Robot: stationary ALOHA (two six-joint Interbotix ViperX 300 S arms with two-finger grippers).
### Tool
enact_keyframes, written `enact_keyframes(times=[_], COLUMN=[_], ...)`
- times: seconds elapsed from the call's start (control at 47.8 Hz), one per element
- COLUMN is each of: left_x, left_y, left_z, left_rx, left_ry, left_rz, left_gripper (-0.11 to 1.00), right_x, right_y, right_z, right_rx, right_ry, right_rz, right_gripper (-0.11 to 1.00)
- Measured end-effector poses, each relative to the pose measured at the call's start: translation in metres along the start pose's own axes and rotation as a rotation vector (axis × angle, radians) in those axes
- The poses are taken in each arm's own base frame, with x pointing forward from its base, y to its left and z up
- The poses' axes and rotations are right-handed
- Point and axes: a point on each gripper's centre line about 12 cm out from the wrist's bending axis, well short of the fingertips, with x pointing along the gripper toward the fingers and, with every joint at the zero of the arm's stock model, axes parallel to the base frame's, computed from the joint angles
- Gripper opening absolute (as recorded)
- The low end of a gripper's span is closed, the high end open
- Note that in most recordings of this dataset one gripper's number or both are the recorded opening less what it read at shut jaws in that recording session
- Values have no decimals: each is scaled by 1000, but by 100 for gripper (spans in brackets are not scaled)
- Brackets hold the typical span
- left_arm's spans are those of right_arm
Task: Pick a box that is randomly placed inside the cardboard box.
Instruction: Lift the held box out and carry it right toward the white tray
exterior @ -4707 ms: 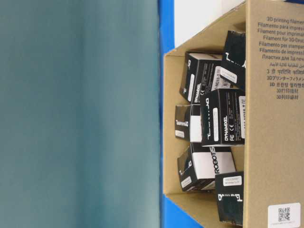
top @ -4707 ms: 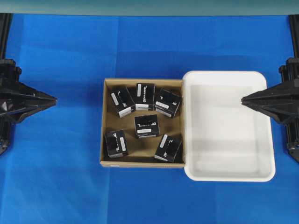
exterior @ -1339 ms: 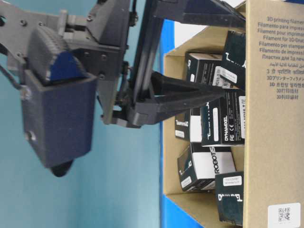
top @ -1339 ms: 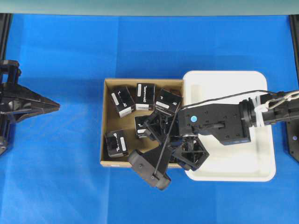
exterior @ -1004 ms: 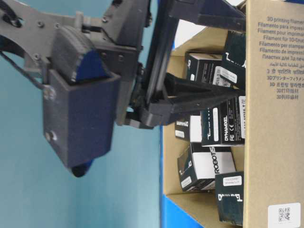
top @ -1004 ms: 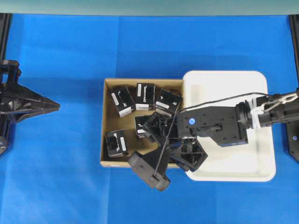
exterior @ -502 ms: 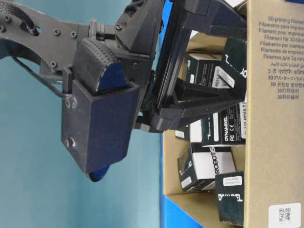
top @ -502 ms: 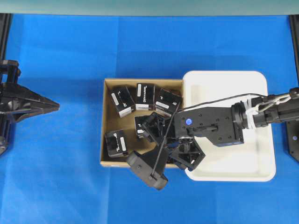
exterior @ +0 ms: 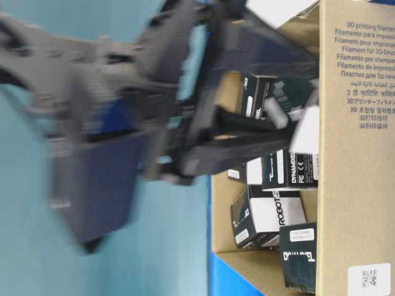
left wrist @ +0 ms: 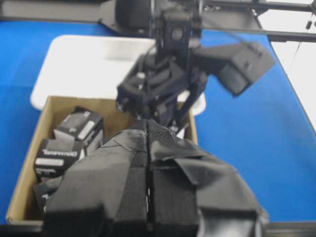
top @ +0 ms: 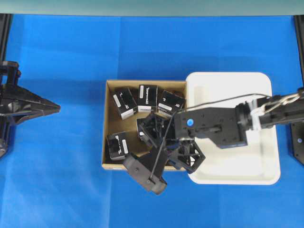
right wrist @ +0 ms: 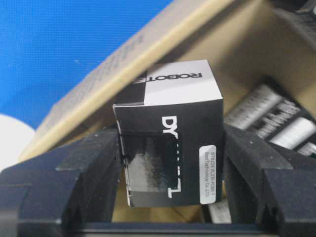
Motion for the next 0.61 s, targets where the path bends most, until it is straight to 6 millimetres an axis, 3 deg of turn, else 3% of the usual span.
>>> enact_keyframes(times=[0.167, 0.251, 0.439, 0.523, 0.607], left_x=[0, 0, 0, 0, 0], left_y=[0, 0, 0, 0, 0], left_z=[0, 0, 0, 0, 0], left_rx=[0, 0, 0, 2, -2], left_ry=[0, -2, -2, 0, -2], left_rz=[0, 0, 0, 0, 1], left_gripper=[-7, -7, -7, -7, -7], right_x=[-49, -79, -149, -162, -162], right_y=[-11, -22, -44, -49, -51], right_z=[1, -8, -55, -79, -98], right_rx=[80, 169, 388, 466, 538], right_ry=[-25, -36, -26, -1, 24], right_rz=[-29, -51, -89, -85, -71], right_gripper=[59, 59, 59, 59, 59])
